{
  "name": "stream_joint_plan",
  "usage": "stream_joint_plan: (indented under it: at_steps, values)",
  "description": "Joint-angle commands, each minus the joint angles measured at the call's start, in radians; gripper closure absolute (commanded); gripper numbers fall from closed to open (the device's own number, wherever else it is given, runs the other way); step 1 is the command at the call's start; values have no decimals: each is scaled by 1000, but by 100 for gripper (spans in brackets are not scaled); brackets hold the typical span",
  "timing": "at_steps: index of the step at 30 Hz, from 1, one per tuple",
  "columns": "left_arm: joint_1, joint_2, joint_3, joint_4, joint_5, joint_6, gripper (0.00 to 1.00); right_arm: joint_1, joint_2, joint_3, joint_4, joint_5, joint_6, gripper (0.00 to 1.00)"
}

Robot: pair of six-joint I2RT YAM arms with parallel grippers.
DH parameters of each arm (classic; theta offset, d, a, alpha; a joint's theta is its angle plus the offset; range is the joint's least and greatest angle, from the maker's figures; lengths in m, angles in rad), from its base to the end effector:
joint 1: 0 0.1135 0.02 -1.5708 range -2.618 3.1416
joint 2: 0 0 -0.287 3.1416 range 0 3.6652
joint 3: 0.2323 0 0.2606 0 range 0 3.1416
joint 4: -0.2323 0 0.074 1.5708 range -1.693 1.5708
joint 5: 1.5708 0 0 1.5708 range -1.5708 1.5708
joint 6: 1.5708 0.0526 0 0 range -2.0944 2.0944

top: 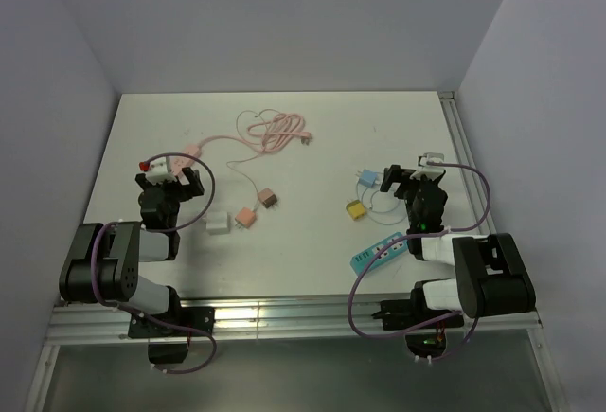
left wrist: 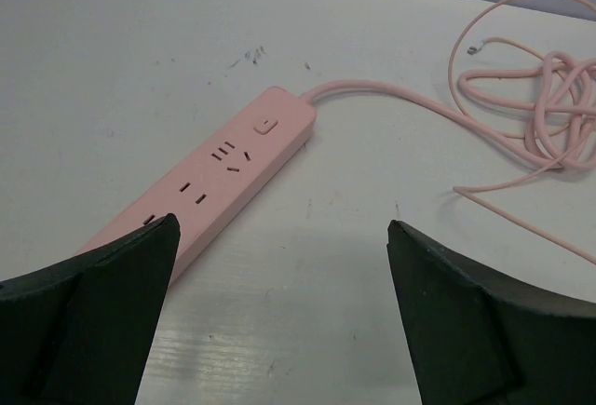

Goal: Insert the plug

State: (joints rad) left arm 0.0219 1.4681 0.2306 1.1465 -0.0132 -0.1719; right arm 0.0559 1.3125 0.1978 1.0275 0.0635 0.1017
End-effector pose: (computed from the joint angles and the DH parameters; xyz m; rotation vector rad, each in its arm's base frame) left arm 0.2562 0.0063 0.1675 -0.1708 1.6540 -0.1028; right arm 0.2381 0.0100 0.1787 0.0862 1.6560 0.0671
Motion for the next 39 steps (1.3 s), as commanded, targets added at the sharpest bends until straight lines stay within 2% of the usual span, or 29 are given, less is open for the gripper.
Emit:
stream_joint_plan:
  at_steps: [1, 20, 22, 23, 24, 26, 29, 33, 36, 37, 39]
  values:
    - [0, -12, 24, 47, -8, 28, 0, -10, -13, 28, 65, 13, -30, 0]
    - [0, -32, 36, 32, -34, 22, 1, -10, -15, 25, 69, 18, -33, 0]
    - [-5, -86, 84, -116, -60, 15, 0, -10, -15, 25, 69, 18, -34, 0]
    - [-11, -127, 116, -261, -85, -6, 1, -10, -15, 25, 69, 18, -33, 0]
    - [-13, -144, 160, -322, -146, -21, 1, -8, -15, 25, 69, 18, -34, 0]
    - [-53, -193, 185, -419, -191, -87, 0, -8, -13, 25, 71, 18, -34, 0]
    - [-79, -276, 185, -482, -200, -138, 0, -7, -15, 22, 71, 28, -36, 0]
    - [-85, -356, 236, -687, -195, -224, 0, 10, -45, 31, 28, 171, 3, 0]
    - [-86, -429, 268, -824, -220, -363, 1, 30, -137, 41, -54, 211, -22, 0]
    - [-85, -442, 294, -973, -310, -496, 1, 54, -163, 46, -88, 231, -29, 0]
    - [-85, -456, 372, -1070, -285, -503, 0, 84, -252, 46, -177, 275, -33, 0]
